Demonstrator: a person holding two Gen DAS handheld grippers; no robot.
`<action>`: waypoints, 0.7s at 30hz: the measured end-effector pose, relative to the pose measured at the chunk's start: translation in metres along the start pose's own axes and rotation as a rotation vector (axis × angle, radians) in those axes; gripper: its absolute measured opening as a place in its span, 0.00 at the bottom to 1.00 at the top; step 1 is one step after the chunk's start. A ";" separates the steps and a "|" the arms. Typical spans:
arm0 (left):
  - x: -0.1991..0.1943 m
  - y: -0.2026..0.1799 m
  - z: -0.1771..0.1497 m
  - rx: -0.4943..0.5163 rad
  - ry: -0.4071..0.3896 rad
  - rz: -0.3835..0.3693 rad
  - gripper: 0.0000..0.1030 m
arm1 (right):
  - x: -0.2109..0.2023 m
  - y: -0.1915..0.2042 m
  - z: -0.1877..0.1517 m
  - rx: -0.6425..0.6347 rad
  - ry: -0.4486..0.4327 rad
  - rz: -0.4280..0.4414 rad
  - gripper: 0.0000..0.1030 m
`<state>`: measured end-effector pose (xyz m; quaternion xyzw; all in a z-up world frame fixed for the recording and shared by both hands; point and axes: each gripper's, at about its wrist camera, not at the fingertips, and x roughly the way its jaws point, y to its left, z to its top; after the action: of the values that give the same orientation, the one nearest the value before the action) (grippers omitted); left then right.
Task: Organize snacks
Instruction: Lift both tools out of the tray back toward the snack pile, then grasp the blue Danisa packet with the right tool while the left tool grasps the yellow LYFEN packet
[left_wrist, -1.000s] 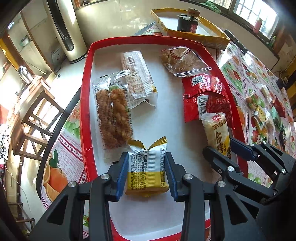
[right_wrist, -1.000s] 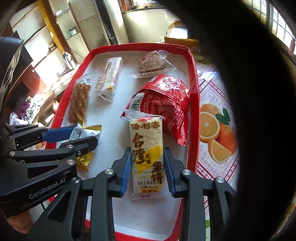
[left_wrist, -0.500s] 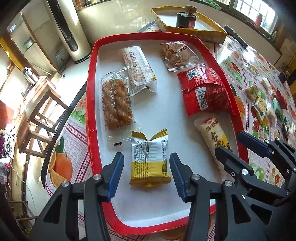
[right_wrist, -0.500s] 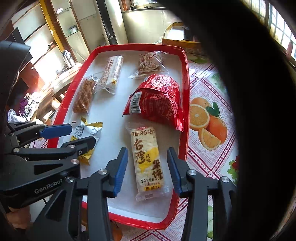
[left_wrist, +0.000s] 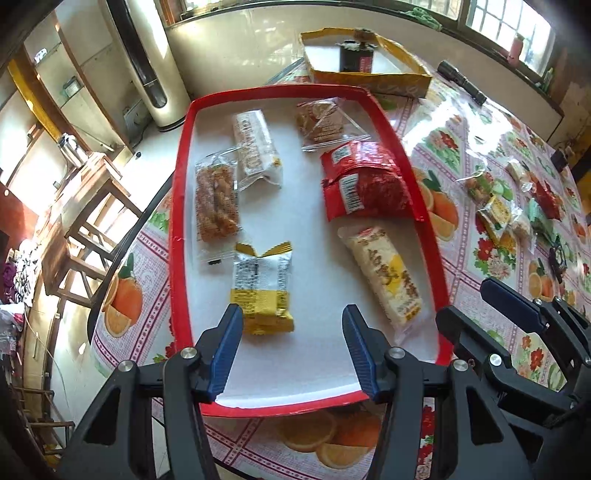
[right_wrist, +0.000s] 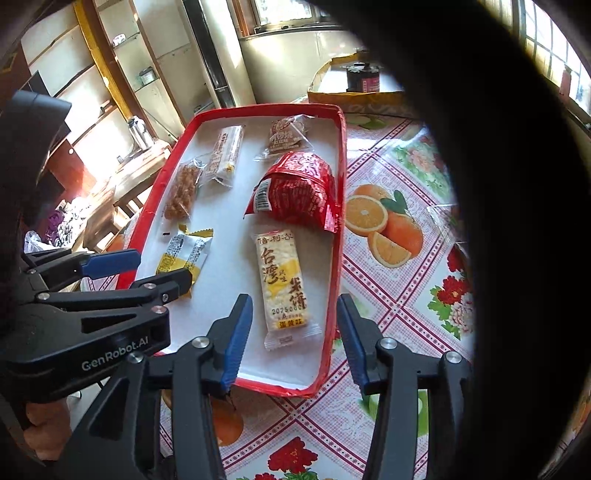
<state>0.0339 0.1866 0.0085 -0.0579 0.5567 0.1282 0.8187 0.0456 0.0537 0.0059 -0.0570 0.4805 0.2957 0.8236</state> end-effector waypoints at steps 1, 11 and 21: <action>-0.002 -0.008 0.000 0.015 -0.005 -0.009 0.54 | -0.005 -0.007 -0.003 0.015 -0.006 -0.001 0.48; -0.004 -0.114 0.008 0.189 -0.016 -0.077 0.54 | -0.040 -0.116 -0.054 0.240 -0.029 -0.103 0.51; 0.026 -0.185 0.039 0.253 0.021 -0.076 0.54 | -0.065 -0.263 -0.081 0.425 -0.105 -0.283 0.66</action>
<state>0.1284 0.0218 -0.0103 0.0235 0.5745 0.0251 0.8178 0.1037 -0.2203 -0.0337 0.0662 0.4759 0.0727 0.8740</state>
